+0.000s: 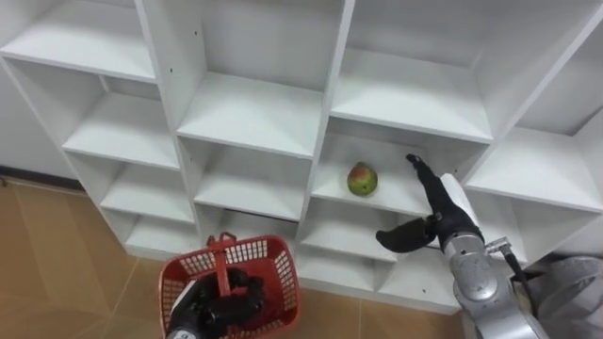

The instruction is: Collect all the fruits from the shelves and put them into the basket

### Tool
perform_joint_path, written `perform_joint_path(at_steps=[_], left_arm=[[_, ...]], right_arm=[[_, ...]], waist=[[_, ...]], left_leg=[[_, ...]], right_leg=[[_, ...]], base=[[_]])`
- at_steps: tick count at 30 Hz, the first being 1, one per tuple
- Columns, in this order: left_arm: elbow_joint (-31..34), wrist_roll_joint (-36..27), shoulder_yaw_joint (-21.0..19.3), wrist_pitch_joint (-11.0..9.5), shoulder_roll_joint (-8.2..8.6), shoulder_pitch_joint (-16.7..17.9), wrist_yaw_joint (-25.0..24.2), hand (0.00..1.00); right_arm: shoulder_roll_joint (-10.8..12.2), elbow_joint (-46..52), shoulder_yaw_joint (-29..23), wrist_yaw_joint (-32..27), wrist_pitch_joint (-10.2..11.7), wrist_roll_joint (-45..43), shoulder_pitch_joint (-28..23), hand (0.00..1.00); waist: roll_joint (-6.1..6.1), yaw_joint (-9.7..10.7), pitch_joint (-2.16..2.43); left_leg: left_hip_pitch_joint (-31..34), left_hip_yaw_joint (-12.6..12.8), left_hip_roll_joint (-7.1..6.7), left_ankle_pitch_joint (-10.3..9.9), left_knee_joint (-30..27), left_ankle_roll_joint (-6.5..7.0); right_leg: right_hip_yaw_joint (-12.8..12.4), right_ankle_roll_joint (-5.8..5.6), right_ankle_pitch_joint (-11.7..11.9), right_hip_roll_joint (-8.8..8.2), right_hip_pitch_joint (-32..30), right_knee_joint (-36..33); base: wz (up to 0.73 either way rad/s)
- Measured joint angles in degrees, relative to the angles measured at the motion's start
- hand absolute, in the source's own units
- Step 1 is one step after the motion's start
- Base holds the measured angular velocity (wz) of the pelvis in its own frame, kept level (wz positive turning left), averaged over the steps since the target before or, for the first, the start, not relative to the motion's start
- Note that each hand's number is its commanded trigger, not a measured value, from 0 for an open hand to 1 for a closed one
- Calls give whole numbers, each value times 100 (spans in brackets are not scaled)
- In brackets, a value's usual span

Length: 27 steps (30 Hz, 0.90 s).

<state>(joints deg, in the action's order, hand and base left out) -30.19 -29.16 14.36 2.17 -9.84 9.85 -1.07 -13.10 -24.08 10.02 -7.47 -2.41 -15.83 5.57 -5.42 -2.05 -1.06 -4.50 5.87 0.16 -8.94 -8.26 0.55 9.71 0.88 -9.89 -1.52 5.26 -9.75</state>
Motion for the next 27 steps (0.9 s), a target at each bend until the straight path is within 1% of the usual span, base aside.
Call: perform_joint_path(at_steps=[2, 6, 8, 12, 14, 16, 20, 22, 23, 24, 25, 26, 27], left_arm=[[-190, 2, -4, 9, -9, 13, 69, 100], [-260, 2, -9, 7, -10, 24, 96, 100], [-402, 7, -20, -25, -3, 18, 93, 100], [-602, 9, -109, -17, -15, 98, 99, 100], [-703, 10, -150, -5, -15, 124, 90, 100], [-708, 13, -188, 7, -16, 149, 72, 100], [-716, 92, -192, 7, 0, 149, 47, 100], [-742, 143, -236, 8, 40, 153, 47, 100], [-766, 213, -238, -5, 39, 134, 42, 100], [-797, 243, -241, -17, 38, 101, 40, 100], [-873, 250, -243, -19, 35, 49, 39, 100], [-932, 250, -241, -19, 36, 18, 38, 100], [-1045, 226, -233, -18, 33, -44, 41, 100]], right_arm=[[-43, 0, 0, -8, 0, -1, -1, 0], [-54, 2, 0, -76, 0, -2, 2, 0], [-56, 35, -3, -127, 0, 48, 16, 0], [-71, 55, -4, -259, 3, 194, 41, 0], [-70, 55, -2, -295, 3, 281, 41, 0], [-71, 53, -2, -316, 2, 395, 41, 0], [-70, 41, 2, -398, 2, 440, 59, 0], [-70, -236, 3, -495, 11, 424, 265, 0], [-68, -466, 3, -575, 11, 424, 442, 0], [-69, -560, 3, -612, 11, 425, 550, 0], [-61, -746, 5, -650, 21, 439, 804, 0], [-59, -870, 6, -679, 54, 457, 934, 0], [-61, -1131, 25, -759, 134, 561, 1173, 0]], waist=[[25, 5, -15], [41, -2, -6], [62, -9, 18], [61, -6, 31], [60, -33, 31], [54, -112, 35], [22, -235, 65], [-12, -298, 72], [-48, -326, 81], [-62, -334, 80], [-86, -336, 67], [-99, -333, 58], [-134, -337, 37]], left_leg=[[9, 2, 1, 0, 0, 0], [21, 2, 0, 0, 0, 0], [20, 2, -5, 0, 9, 0], [17, 1, -3, 0, 9, 0], [8, 1, -2, 0, 9, 0], [6, 1, -1, 0, 8, 0], [93, -43, -1, 0, -27, 0], [160, -79, -1, 1, -54, 0], [274, -93, 1, 3, -93, 0], [332, -94, 5, 3, -125, 0], [459, -99, 9, 9, -154, -2], [512, -109, 10, 14, -171, -1], [603, -132, 14, 14, -216, -1]], right_leg=[[-4, 0, 0, 3, -12, -2], [-1, 0, 0, 4, -19, 4], [8, -3, -2, -1, -17, 5], [9, -3, -3, -1, -18, 9], [11, -3, -3, -2, -24, 8], [31, -3, -3, -2, -35, 6], [81, 1, -1, -8, -68, 0], [79, 5, 2, -8, -160, -16], [117, 9, 4, -13, -252, -54], [125, 13, 2, -17, -300, -96], [138, 29, 11, -20, -425, -121], [151, 35, 21, -21, -461, -119], [158, 39, 34, -12, -525, -113]], base=[[0], [0], [0], [0], [0], [0], [4], [4], [5], [0], [0], [4], [8]])
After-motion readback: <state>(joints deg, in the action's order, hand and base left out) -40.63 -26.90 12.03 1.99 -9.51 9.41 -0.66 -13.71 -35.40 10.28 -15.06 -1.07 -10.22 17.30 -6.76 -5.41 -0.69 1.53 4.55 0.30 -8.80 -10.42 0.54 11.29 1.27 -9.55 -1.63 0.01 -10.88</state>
